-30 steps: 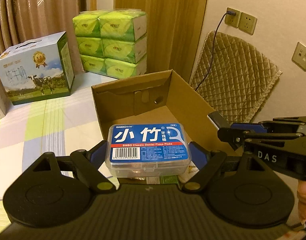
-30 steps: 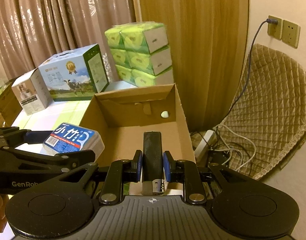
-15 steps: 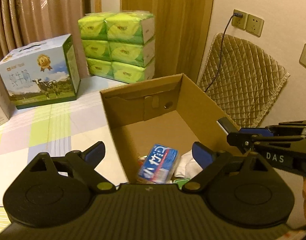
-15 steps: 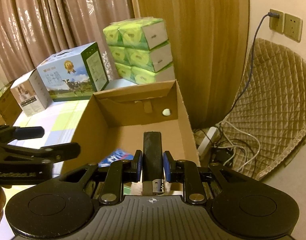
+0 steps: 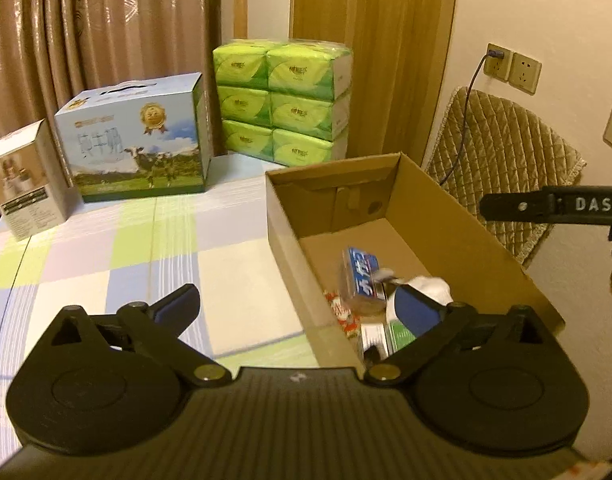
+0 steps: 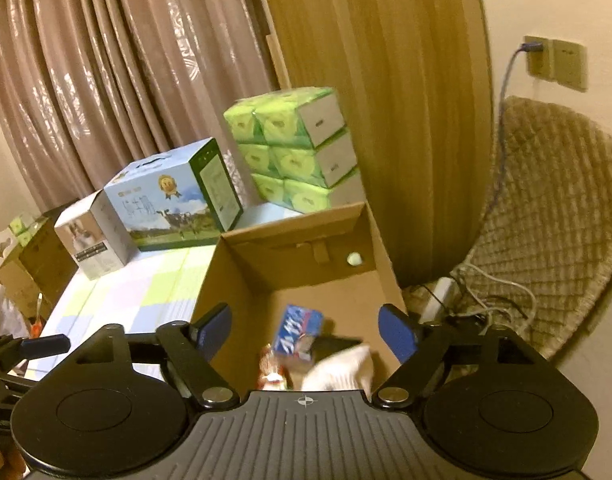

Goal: Organize objects

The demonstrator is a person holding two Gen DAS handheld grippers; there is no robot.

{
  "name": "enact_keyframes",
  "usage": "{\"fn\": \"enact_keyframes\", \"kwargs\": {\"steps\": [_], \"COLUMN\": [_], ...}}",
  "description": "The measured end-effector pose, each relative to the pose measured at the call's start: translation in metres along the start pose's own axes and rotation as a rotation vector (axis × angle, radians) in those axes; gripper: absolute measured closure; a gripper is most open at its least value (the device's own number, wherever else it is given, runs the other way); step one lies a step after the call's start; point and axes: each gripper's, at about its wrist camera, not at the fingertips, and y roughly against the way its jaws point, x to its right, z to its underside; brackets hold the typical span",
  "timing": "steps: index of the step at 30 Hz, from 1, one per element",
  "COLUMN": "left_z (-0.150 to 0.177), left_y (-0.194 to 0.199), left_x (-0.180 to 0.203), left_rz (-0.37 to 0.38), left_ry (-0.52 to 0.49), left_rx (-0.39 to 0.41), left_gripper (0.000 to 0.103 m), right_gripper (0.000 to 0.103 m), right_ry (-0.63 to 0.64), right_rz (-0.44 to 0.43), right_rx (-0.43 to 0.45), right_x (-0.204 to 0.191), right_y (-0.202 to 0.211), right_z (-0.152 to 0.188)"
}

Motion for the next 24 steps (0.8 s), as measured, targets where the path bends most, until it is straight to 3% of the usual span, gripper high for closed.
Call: {"fn": "enact_keyframes", "kwargs": {"steps": [10,24], "left_z": [0.04,0.098], "left_y": [0.08,0.155], "left_x": [0.014,0.04], "left_rz": [0.004,-0.019], "left_ry": [0.061,0.142], "left_rx": [0.007,-0.046], "left_gripper": [0.001,0.001], "right_gripper": [0.003,0.002], "right_ry": [0.013,0.07], "right_rz": [0.005,0.069], "right_rx": [-0.04,-0.097], "right_x": [-0.022,-0.045], "right_y": [0.089,0.17], "right_z": [0.052,0.126]}}
